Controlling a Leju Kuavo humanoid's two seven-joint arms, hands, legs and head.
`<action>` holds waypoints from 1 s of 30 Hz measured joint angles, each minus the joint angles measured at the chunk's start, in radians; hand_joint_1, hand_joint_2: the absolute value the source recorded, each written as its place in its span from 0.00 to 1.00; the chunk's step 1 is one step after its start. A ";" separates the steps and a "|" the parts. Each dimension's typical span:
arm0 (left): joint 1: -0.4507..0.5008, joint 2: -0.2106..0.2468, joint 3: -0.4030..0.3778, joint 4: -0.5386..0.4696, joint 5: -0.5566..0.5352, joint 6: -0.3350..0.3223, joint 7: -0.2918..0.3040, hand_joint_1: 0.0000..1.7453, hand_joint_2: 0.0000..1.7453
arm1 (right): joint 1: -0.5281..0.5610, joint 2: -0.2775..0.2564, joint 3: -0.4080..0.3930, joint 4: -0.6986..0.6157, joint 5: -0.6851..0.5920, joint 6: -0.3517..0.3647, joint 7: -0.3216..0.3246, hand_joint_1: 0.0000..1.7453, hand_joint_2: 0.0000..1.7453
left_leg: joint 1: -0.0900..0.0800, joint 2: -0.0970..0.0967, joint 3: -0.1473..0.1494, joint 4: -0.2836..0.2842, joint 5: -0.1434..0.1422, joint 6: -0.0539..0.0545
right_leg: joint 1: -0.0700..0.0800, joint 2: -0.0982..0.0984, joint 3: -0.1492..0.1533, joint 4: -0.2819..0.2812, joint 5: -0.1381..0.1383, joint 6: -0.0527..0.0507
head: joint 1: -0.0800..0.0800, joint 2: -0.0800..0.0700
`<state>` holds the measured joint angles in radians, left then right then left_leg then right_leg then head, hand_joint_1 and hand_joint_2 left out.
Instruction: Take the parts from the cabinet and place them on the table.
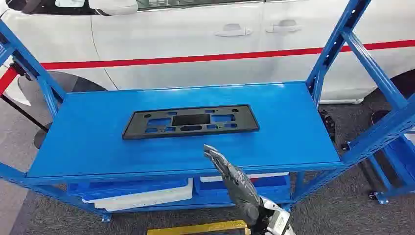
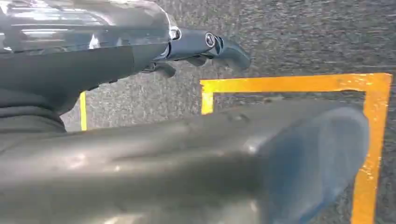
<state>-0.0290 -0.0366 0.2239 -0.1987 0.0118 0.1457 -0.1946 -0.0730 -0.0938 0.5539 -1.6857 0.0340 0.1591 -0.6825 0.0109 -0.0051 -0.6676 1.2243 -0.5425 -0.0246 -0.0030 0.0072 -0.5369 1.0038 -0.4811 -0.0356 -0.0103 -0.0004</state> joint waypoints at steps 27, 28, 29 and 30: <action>-0.006 -0.002 0.000 0.003 -0.040 0.049 0.044 0.00 0.00 | -0.216 0.076 0.139 0.300 0.674 -0.596 0.121 0.00 1.00 | 0.003 0.002 0.027 0.033 -0.088 -0.011 | -0.008 -0.005 -0.051 0.000 0.038 0.005 | 0.000 0.000; -0.004 -0.002 0.000 0.003 -0.042 0.049 0.047 0.00 0.00 | -0.222 0.079 0.155 0.315 0.727 -0.635 0.132 0.00 1.00 | 0.003 0.002 -0.009 0.091 -0.096 -0.012 | -0.007 -0.005 -0.050 0.000 0.037 0.003 | 0.000 0.000; -0.002 -0.002 0.000 0.003 -0.043 0.049 0.049 0.00 0.00 | -0.226 0.080 0.168 0.326 0.766 -0.662 0.142 0.00 1.00 | 0.003 0.002 -0.017 0.091 -0.077 -0.012 | -0.006 -0.005 -0.047 0.000 0.035 0.004 | 0.000 0.000; 0.000 -0.001 0.000 0.003 -0.044 0.049 0.051 0.00 0.00 | -0.229 0.081 0.184 0.336 0.801 -0.678 0.150 0.00 1.00 | 0.003 0.002 0.000 0.040 -0.034 -0.009 | -0.006 -0.004 -0.042 0.000 0.032 0.005 | 0.000 0.000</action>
<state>-0.0293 -0.0378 0.2243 -0.1961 -0.0324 0.1949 -0.1434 -0.3018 -0.0130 0.7374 -1.3492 0.8348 -0.5189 -0.5321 0.0137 -0.0035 -0.6676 1.2644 -0.5767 -0.0340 -0.0088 0.0032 -0.5792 1.0039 -0.4489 -0.0304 -0.0103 -0.0004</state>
